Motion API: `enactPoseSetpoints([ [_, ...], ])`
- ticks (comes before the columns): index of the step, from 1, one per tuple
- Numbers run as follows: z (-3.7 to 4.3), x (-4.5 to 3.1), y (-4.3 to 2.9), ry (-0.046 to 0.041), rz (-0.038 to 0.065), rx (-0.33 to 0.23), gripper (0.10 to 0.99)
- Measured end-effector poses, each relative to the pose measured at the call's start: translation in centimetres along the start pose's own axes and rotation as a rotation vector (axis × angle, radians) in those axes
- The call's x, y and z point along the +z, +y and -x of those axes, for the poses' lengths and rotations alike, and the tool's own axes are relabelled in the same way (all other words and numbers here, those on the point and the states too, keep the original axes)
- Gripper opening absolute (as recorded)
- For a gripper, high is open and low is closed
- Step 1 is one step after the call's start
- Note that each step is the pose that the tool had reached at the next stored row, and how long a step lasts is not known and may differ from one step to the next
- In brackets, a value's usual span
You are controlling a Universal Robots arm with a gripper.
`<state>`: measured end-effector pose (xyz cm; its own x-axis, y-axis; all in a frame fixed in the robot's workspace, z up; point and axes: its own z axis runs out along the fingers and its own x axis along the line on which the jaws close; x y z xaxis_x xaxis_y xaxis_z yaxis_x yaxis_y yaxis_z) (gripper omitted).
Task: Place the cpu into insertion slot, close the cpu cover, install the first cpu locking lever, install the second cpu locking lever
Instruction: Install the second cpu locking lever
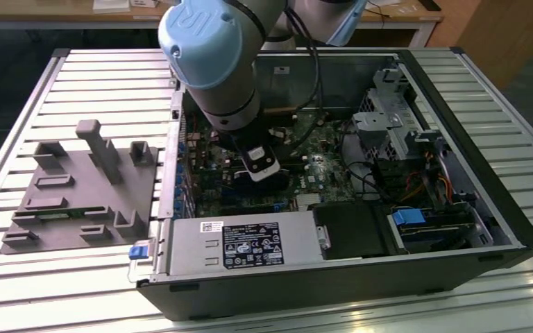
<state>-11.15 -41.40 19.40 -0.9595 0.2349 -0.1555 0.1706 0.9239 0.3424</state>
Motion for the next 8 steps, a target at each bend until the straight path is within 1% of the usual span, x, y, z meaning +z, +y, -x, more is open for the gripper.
enactPoseSetpoints([
  [5, -0.32, 0.22, -0.12, -0.0009, 0.017, 0.002, 0.102],
  [8, -0.44, 0.30, -0.11, -0.0005, 0.020, 0.002, 0.102],
])
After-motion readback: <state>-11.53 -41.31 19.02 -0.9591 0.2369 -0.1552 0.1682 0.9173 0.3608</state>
